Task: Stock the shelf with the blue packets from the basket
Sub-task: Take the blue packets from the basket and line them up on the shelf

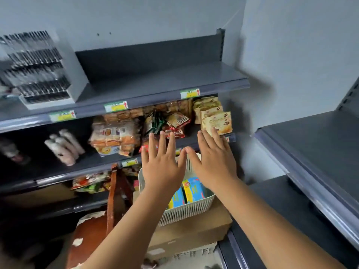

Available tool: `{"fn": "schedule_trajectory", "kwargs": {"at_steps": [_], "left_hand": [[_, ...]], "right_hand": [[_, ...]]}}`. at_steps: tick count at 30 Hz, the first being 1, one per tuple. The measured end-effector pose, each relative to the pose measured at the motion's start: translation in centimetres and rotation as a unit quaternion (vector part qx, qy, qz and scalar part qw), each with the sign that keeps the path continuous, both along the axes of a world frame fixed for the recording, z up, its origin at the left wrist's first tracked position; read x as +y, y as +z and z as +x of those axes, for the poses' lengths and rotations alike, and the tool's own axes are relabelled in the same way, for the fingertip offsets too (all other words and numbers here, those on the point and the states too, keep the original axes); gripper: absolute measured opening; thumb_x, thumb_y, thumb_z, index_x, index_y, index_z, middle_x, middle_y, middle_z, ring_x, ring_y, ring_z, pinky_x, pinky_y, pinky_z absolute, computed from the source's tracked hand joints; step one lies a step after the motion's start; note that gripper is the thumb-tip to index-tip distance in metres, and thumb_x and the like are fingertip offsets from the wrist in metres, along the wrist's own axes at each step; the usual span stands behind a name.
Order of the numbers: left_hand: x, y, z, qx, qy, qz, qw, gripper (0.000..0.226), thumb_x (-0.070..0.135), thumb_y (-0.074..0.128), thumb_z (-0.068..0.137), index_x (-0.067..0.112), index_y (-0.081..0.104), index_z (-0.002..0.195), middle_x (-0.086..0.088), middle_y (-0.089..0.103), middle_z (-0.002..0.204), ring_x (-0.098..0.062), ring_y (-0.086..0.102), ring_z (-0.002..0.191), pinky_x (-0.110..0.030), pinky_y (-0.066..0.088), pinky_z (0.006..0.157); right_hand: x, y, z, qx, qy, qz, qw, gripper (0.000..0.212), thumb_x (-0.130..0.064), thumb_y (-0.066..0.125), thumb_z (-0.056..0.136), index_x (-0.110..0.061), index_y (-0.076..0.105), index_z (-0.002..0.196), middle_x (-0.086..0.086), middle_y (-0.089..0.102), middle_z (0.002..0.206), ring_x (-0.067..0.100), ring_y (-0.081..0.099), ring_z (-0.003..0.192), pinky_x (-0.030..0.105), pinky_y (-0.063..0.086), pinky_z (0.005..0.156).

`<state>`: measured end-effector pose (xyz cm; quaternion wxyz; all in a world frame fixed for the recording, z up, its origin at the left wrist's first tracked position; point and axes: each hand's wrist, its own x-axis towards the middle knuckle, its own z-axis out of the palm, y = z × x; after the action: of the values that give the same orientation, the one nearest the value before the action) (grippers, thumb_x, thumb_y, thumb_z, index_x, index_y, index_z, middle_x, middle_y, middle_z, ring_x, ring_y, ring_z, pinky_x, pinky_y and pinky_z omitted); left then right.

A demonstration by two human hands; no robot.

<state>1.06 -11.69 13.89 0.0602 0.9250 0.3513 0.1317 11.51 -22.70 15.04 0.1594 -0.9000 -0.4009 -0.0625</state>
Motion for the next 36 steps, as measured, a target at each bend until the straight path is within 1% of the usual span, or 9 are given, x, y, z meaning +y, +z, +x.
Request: {"fn": "schedule_trajectory", "kwargs": {"at_steps": [6, 13, 18, 21, 25, 28, 31, 33, 36], "left_hand": [[4.4, -5.7, 0.2, 0.06, 0.069, -0.072, 0.993, 0.076, 0.071, 0.002, 0.097, 0.035, -0.002, 0.164, 0.009, -0.008, 0.172, -0.021, -0.026, 0.155, -0.048, -0.006, 0.128], [8.1, -13.8, 2.4, 0.108, 0.079, -0.127, 0.983, 0.071, 0.065, 0.011, 0.103, 0.03, 0.007, 0.165, 0.004, 0.004, 0.173, -0.022, -0.021, 0.156, -0.045, -0.002, 0.129], [9.0, -19.0, 2.2, 0.125, 0.071, -0.251, 0.957, 0.072, 0.063, 0.022, 0.105, 0.025, 0.009, 0.165, 0.005, 0.001, 0.173, -0.021, -0.02, 0.157, -0.039, -0.003, 0.126], [9.3, -21.6, 2.1, 0.115, 0.056, -0.337, 0.933, 0.069, 0.052, 0.029, 0.108, 0.015, 0.015, 0.164, -0.003, 0.003, 0.173, -0.027, -0.014, 0.158, -0.039, -0.006, 0.126], [10.9, -23.8, 1.9, 0.19, 0.037, -0.286, 0.938, 0.063, 0.029, 0.038, 0.109, 0.005, 0.012, 0.162, -0.013, 0.008, 0.171, -0.03, -0.005, 0.158, -0.04, -0.007, 0.126], [12.9, -25.5, 1.8, 0.234, 0.029, -0.313, 0.92, 0.075, 0.015, 0.053, 0.1, 0.007, 0.011, 0.162, -0.016, 0.014, 0.168, -0.036, 0.006, 0.156, -0.041, 0.004, 0.126], [15.0, -27.6, 1.6, 0.243, 0.018, -0.327, 0.913, 0.085, 0.013, 0.07, 0.087, 0.012, 0.024, 0.157, -0.015, 0.031, 0.16, -0.042, 0.023, 0.15, -0.046, 0.026, 0.123], [16.1, -28.0, 1.5, 0.243, 0.014, -0.315, 0.917, 0.076, 0.016, 0.077, 0.082, 0.011, 0.038, 0.147, -0.014, 0.044, 0.146, -0.039, 0.036, 0.14, -0.045, 0.04, 0.113], [17.3, -27.7, 1.6, 0.259, -0.009, -0.267, 0.928, 0.068, 0.032, 0.084, 0.079, 0.01, 0.049, 0.133, -0.013, 0.047, 0.133, -0.036, 0.044, 0.126, -0.045, 0.048, 0.103]], "right_hand": [[5.4, -6.9, 2.8, 0.118, 0.047, -0.031, 0.991, 0.081, -0.07, 0.005, 0.098, -0.024, 0.0, 0.165, -0.007, -0.003, 0.173, 0.011, -0.01, 0.158, 0.034, -0.01, 0.125], [7.2, -15.5, 6.4, 0.222, 0.06, -0.118, 0.966, 0.08, -0.069, 0.01, 0.1, -0.023, 0.004, 0.165, -0.005, 0.002, 0.173, 0.013, -0.003, 0.159, 0.034, 0.0, 0.129], [8.2, -20.6, 6.1, 0.272, 0.039, -0.165, 0.947, 0.077, -0.066, 0.019, 0.102, -0.02, 0.02, 0.163, -0.001, 0.021, 0.17, 0.021, 0.018, 0.156, 0.04, 0.019, 0.126], [9.5, -23.3, 5.2, 0.259, 0.054, -0.204, 0.943, 0.063, -0.053, 0.035, 0.105, -0.013, 0.037, 0.154, 0.004, 0.036, 0.161, 0.027, 0.031, 0.147, 0.041, 0.027, 0.12], [12.2, -26.2, 4.1, 0.266, 0.049, -0.255, 0.928, 0.048, -0.041, 0.051, 0.1, -0.008, 0.058, 0.134, 0.011, 0.049, 0.141, 0.033, 0.042, 0.132, 0.041, 0.036, 0.11], [13.7, -27.2, 3.3, 0.287, -0.008, -0.248, 0.925, 0.045, -0.037, 0.052, 0.098, -0.005, 0.063, 0.128, 0.014, 0.052, 0.133, 0.036, 0.047, 0.125, 0.042, 0.045, 0.101], [14.9, -27.9, 2.4, 0.266, -0.067, -0.268, 0.924, 0.035, -0.03, 0.054, 0.093, -0.01, 0.066, 0.119, 0.014, 0.055, 0.128, 0.035, 0.054, 0.118, 0.04, 0.051, 0.092], [15.6, -28.3, 1.6, 0.271, -0.095, -0.283, 0.915, 0.035, -0.028, 0.056, 0.091, -0.013, 0.066, 0.121, 0.015, 0.053, 0.129, 0.035, 0.053, 0.119, 0.038, 0.049, 0.09], [15.9, -28.7, 0.6, 0.312, -0.129, -0.235, 0.912, 0.035, -0.021, 0.063, 0.087, -0.011, 0.058, 0.121, 0.015, 0.059, 0.123, 0.038, 0.059, 0.112, 0.038, 0.047, 0.077]]}}
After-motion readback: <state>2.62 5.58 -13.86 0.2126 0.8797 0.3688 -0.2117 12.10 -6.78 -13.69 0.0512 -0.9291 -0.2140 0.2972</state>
